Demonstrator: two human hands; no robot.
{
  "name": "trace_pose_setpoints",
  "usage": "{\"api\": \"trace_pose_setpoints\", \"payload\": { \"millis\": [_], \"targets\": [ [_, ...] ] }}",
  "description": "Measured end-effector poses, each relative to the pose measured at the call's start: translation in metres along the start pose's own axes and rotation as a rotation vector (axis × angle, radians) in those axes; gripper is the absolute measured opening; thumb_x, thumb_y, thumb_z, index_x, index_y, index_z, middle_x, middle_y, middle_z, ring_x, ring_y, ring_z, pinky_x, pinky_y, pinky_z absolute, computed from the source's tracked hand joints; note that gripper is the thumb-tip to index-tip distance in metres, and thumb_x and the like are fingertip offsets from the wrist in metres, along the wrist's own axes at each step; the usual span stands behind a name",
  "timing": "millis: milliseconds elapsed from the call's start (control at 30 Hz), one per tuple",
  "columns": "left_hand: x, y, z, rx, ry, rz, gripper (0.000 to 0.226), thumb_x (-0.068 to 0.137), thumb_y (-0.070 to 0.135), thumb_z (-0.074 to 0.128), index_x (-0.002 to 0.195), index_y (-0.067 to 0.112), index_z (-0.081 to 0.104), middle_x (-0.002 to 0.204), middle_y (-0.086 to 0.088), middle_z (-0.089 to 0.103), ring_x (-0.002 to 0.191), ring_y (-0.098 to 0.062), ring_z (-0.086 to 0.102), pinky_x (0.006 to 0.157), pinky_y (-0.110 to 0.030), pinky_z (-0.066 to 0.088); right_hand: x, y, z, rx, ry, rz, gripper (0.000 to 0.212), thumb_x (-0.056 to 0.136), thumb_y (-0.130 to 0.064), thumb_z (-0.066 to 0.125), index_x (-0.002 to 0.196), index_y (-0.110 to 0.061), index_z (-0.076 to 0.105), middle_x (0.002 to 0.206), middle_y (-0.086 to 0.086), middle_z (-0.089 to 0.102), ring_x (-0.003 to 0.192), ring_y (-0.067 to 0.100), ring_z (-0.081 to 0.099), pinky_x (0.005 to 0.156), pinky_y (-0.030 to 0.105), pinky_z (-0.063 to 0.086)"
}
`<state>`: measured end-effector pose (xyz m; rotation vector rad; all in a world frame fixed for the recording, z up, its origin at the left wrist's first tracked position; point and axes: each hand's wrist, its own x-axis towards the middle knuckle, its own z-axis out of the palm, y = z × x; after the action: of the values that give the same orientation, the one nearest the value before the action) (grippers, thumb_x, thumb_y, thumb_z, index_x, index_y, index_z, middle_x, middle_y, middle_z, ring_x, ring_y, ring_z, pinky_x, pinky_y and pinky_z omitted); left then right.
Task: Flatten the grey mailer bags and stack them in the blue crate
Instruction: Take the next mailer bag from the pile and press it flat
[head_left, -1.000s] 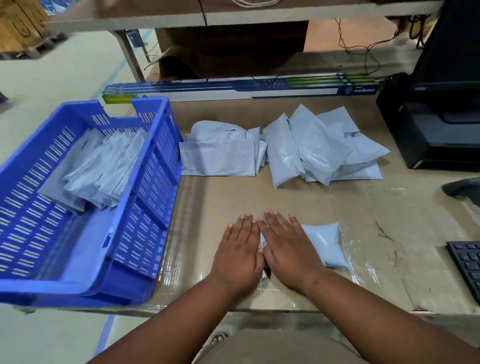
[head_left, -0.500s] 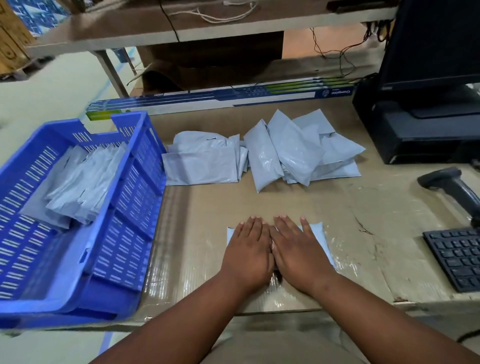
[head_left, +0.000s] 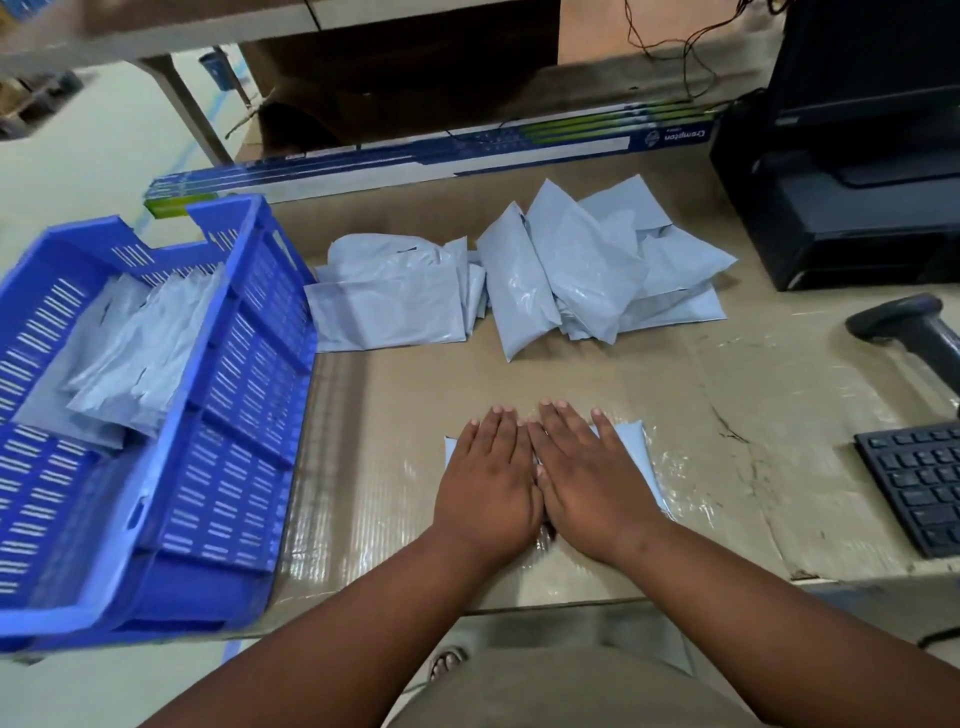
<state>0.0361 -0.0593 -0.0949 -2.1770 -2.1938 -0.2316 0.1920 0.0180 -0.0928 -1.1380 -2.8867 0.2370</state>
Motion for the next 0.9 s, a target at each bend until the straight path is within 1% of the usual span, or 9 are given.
{"api": "trace_pose_setpoints", "payload": {
  "millis": [133, 233, 300, 367, 433, 533, 600, 700, 900],
  "targets": [
    [0.002, 0.001, -0.003, -0.001, -0.045, -0.016, 0.062, 0.103, 0.035, 0.036, 0.155, 0.004, 0.049, 0.162, -0.02, 0.045, 0.154, -0.035, 0.037, 0.127, -0.053, 0.028, 0.001, 0.002, -0.003, 0.033, -0.023, -0.011, 0.066, 0.107, -0.043, 0.012, 0.168, -0.02, 0.025, 0.176, 0.004, 0.015, 0.163, 0.022, 0.009, 0.131, 0.052, 0.01],
    [0.005, 0.002, -0.006, 0.027, -0.072, -0.022, 0.062, 0.099, 0.035, 0.038, 0.148, 0.003, 0.057, 0.155, -0.021, 0.054, 0.149, -0.036, 0.045, 0.124, -0.053, 0.035, 0.001, 0.004, -0.007, 0.066, -0.033, -0.028, 0.068, 0.106, -0.045, 0.008, 0.167, -0.021, 0.024, 0.177, 0.004, 0.014, 0.163, 0.02, 0.007, 0.132, 0.05, 0.006],
    [0.01, 0.007, -0.01, 0.038, -0.062, -0.024, 0.06, 0.099, 0.034, 0.038, 0.144, 0.002, 0.061, 0.15, -0.021, 0.058, 0.145, -0.037, 0.05, 0.122, -0.054, 0.038, -0.003, 0.009, -0.012, 0.089, -0.025, -0.03, 0.065, 0.108, -0.044, 0.012, 0.167, -0.021, 0.025, 0.177, 0.003, 0.015, 0.163, 0.019, 0.007, 0.132, 0.048, 0.005],
    [0.017, 0.017, -0.011, 0.015, -0.046, -0.02, 0.061, 0.1, 0.033, 0.035, 0.146, 0.001, 0.059, 0.152, -0.021, 0.056, 0.147, -0.037, 0.048, 0.122, -0.055, 0.038, -0.008, 0.017, -0.017, 0.076, 0.021, -0.003, 0.063, 0.108, -0.043, 0.018, 0.165, -0.019, 0.031, 0.175, 0.004, 0.021, 0.163, 0.02, 0.013, 0.132, 0.048, 0.009],
    [0.022, 0.029, -0.007, -0.02, -0.05, 0.003, 0.061, 0.102, 0.032, 0.033, 0.15, 0.001, 0.053, 0.157, -0.021, 0.051, 0.15, -0.037, 0.043, 0.123, -0.054, 0.036, -0.015, 0.031, -0.021, 0.025, 0.031, 0.035, 0.065, 0.106, -0.043, 0.019, 0.163, -0.017, 0.037, 0.173, 0.006, 0.027, 0.161, 0.022, 0.019, 0.131, 0.049, 0.013],
    [0.026, 0.047, 0.002, -0.032, -0.087, 0.042, 0.063, 0.103, 0.031, 0.032, 0.156, 0.002, 0.046, 0.163, -0.02, 0.043, 0.155, -0.036, 0.035, 0.126, -0.055, 0.03, -0.025, 0.048, -0.017, 0.008, -0.007, 0.069, 0.069, 0.105, -0.045, 0.013, 0.165, -0.016, 0.03, 0.176, 0.006, 0.019, 0.163, 0.022, 0.013, 0.131, 0.048, 0.009],
    [0.027, 0.052, 0.006, -0.01, -0.081, 0.056, 0.063, 0.102, 0.032, 0.034, 0.155, 0.002, 0.047, 0.162, -0.021, 0.044, 0.154, -0.037, 0.037, 0.125, -0.056, 0.03, -0.029, 0.054, -0.011, 0.018, -0.017, 0.069, 0.068, 0.106, -0.045, 0.016, 0.167, -0.017, 0.027, 0.176, 0.006, 0.015, 0.163, 0.022, 0.011, 0.131, 0.047, 0.009],
    [0.026, 0.051, 0.008, 0.003, -0.056, 0.057, 0.062, 0.103, 0.034, 0.039, 0.156, 0.003, 0.047, 0.163, -0.021, 0.044, 0.153, -0.037, 0.037, 0.125, -0.055, 0.03, -0.029, 0.057, -0.005, 0.015, 0.005, 0.067, 0.065, 0.107, -0.044, 0.023, 0.165, -0.017, 0.03, 0.175, 0.007, 0.019, 0.162, 0.023, 0.015, 0.131, 0.049, 0.014],
    [0.029, 0.049, 0.011, -0.006, -0.077, 0.069, 0.065, 0.105, 0.036, 0.033, 0.161, 0.005, 0.038, 0.168, -0.019, 0.035, 0.157, -0.034, 0.03, 0.127, -0.052, 0.027, -0.026, 0.057, -0.002, 0.018, 0.031, 0.073, 0.063, 0.107, -0.042, 0.027, 0.164, -0.018, 0.034, 0.175, 0.008, 0.021, 0.162, 0.026, 0.017, 0.13, 0.052, 0.016]
  ]
}}
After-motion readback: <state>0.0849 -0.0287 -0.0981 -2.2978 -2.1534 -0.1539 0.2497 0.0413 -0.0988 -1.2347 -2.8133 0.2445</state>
